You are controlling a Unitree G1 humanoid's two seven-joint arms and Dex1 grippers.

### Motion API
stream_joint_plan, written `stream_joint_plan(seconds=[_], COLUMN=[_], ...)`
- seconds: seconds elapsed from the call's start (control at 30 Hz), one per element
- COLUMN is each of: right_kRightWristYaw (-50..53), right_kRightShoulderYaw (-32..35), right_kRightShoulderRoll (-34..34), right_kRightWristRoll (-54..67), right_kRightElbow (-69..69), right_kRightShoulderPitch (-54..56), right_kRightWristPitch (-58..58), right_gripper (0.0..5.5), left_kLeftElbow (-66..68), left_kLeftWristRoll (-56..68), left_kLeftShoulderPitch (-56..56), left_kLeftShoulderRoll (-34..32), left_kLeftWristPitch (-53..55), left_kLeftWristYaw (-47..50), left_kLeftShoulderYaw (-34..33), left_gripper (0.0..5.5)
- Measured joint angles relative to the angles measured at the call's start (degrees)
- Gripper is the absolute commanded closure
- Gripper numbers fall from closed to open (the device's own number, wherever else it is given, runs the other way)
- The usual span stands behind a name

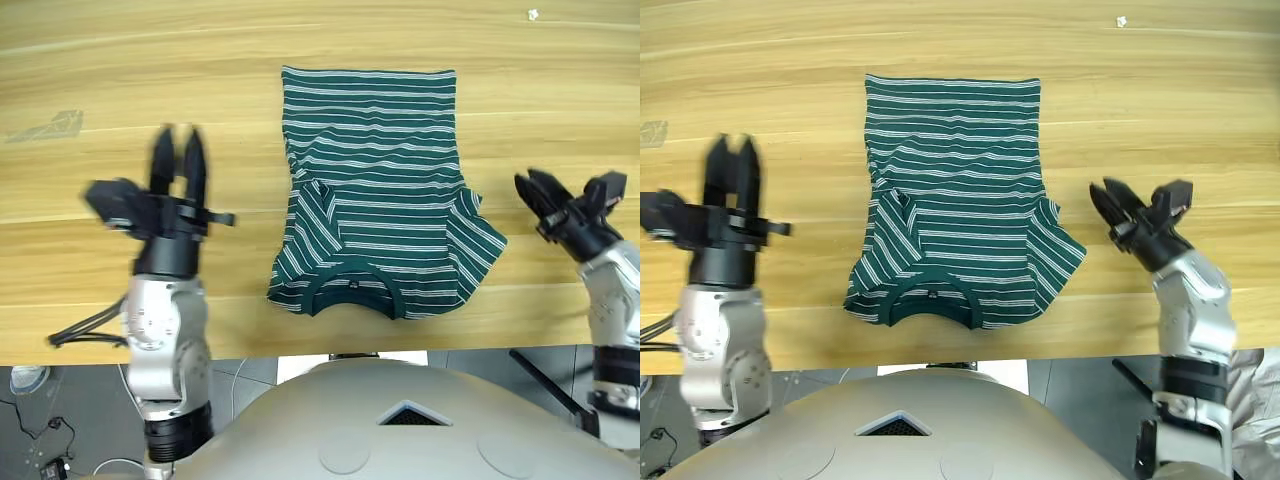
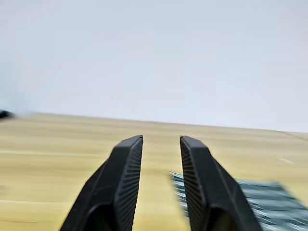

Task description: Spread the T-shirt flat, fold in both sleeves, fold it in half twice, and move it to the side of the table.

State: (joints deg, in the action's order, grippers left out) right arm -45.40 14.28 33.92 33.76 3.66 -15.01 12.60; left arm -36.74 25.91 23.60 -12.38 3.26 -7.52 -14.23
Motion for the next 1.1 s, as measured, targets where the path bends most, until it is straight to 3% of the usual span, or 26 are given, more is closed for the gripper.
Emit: stream_joint_plan(seconds=[0.1, 0.33, 0.73, 0.97, 1.1], right_kRightWristYaw=[-2.72, -6.73, -8.58, -8.22, -9.67], right_kRightShoulderYaw=[1.2, -0.49, -3.24, -3.91, -3.91], right_kRightShoulderRoll=[2.13, 2.99, 2.95, 2.88, 2.77], right_kRightWristRoll=[0.79, -1.55, -3.47, -5.54, -5.66], right_kRightElbow=[-0.68, -1.65, -2.7, -2.22, -1.79], right_kRightShoulderPitch=[-4.38, -7.54, -5.79, -4.32, -4.13], right_kRightWristPitch=[4.26, 6.23, 6.91, 6.79, 6.67], right_gripper=[4.2, 4.2, 4.2, 5.38, 5.48], left_kLeftElbow=[0.54, 0.66, 3.17, 3.51, 4.32], left_kLeftWristRoll=[0.17, -4.29, -8.02, -9.11, -9.98], left_kLeftShoulderPitch=[-0.27, 0.62, 1.6, 1.94, 1.99], left_kLeftShoulderRoll=[-0.48, 1.26, 3.9, 4.93, 5.6], left_kLeftWristPitch=[1.69, 1.87, 1.3, 0.52, 0.23], left_kLeftWristYaw=[0.99, 1.98, 1.55, 1.46, 1.41], left_kLeftShoulderYaw=[-2.33, -0.43, 2.86, 4.2, 4.56], left_gripper=[4.07, 4.07, 4.07, 4.04, 4.04])
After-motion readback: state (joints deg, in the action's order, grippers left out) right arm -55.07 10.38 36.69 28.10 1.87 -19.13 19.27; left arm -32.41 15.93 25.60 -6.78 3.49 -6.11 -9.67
